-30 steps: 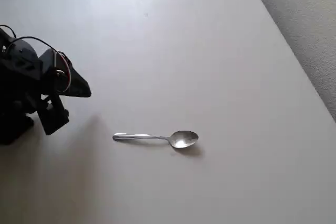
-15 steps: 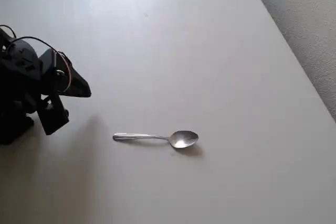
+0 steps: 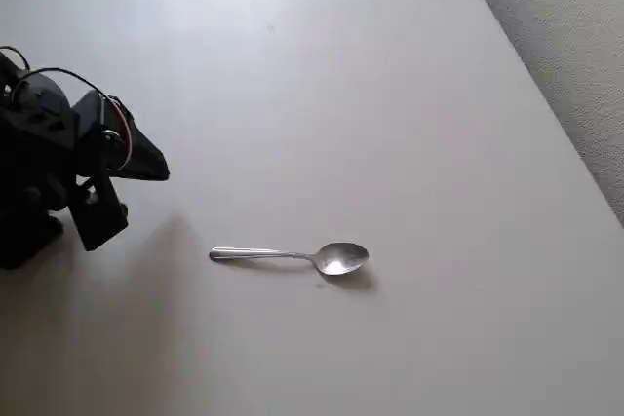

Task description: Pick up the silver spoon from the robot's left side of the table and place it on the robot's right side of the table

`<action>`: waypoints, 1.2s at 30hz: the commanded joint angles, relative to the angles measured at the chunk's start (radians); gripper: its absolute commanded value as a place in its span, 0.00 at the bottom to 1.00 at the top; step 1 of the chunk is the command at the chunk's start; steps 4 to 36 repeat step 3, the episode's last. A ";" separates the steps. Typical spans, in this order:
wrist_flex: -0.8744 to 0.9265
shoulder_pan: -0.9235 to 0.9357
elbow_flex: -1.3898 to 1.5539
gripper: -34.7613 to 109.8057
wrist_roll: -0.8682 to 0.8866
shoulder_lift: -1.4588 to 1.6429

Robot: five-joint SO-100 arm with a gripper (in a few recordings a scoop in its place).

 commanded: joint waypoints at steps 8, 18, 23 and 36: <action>0.008 -0.003 -0.006 0.23 0.012 0.011; 0.008 -0.003 -0.006 0.23 0.012 0.011; 0.008 -0.003 -0.006 0.23 0.012 0.011; 0.008 -0.003 -0.006 0.23 0.012 0.011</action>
